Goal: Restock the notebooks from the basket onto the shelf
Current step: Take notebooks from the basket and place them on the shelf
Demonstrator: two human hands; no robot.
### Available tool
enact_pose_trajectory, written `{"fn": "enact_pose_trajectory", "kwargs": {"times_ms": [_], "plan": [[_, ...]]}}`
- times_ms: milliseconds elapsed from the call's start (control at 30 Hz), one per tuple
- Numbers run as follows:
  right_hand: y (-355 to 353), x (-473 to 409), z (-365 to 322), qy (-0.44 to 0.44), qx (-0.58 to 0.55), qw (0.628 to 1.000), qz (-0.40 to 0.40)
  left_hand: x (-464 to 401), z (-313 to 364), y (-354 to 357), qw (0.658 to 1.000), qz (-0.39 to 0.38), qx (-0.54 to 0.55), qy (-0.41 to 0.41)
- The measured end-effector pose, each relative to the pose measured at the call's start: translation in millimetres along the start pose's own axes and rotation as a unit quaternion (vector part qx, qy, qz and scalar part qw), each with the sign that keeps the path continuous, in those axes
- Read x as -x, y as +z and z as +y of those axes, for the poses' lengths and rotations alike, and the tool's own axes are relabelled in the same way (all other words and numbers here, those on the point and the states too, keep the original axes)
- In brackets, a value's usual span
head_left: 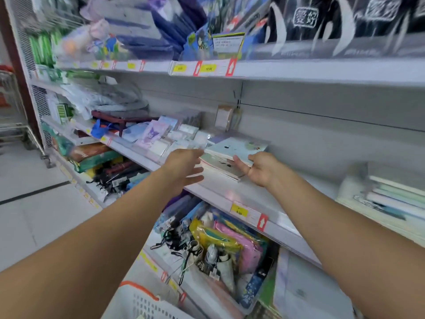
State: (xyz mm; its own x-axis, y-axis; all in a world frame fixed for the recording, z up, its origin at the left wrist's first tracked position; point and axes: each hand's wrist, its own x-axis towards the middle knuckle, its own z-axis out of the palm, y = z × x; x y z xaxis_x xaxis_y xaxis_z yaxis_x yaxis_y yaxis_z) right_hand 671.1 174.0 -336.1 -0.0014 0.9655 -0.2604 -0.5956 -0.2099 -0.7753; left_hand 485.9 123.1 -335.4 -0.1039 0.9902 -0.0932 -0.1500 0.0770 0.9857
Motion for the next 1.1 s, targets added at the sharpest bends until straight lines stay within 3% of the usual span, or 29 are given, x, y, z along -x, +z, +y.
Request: {"fn": "enact_pose_trajectory", "kwargs": {"times_ms": [167,267,400,467,567,633,833,967,1100], "plan": [[15,-68,-13,-0.035,0.068,0.997,0.024,-23,0,-8,0.999,-0.021,-0.023,-0.005],[20,-92,-15,-0.091,0.288,0.953,0.037,-38,-3,-16,0.999,-0.011,-0.037,-0.006],[14,-106,-19,-0.126,0.641,0.755,0.064,-55,-11,-26,0.999,0.016,-0.035,-0.015],[12,-109,-22,-0.156,0.733,0.658,0.073,-60,-13,-30,0.999,0.017,-0.034,-0.020],[17,-111,-28,-0.203,0.852,0.473,0.097,-65,-14,-34,0.999,0.012,-0.038,-0.017],[25,-114,-26,-0.238,0.874,0.409,0.109,-69,-13,-37,0.999,0.018,-0.047,-0.013],[42,-136,0,-0.232,0.887,0.401,-0.002,-71,-14,-41,0.998,0.029,-0.047,-0.020],[34,-139,9,-0.270,0.865,0.422,0.036,-68,-22,-43,0.998,0.021,-0.054,-0.026],[31,-125,16,-0.268,0.870,0.407,0.071,-60,-32,-49,0.997,0.020,-0.062,-0.035]]}}
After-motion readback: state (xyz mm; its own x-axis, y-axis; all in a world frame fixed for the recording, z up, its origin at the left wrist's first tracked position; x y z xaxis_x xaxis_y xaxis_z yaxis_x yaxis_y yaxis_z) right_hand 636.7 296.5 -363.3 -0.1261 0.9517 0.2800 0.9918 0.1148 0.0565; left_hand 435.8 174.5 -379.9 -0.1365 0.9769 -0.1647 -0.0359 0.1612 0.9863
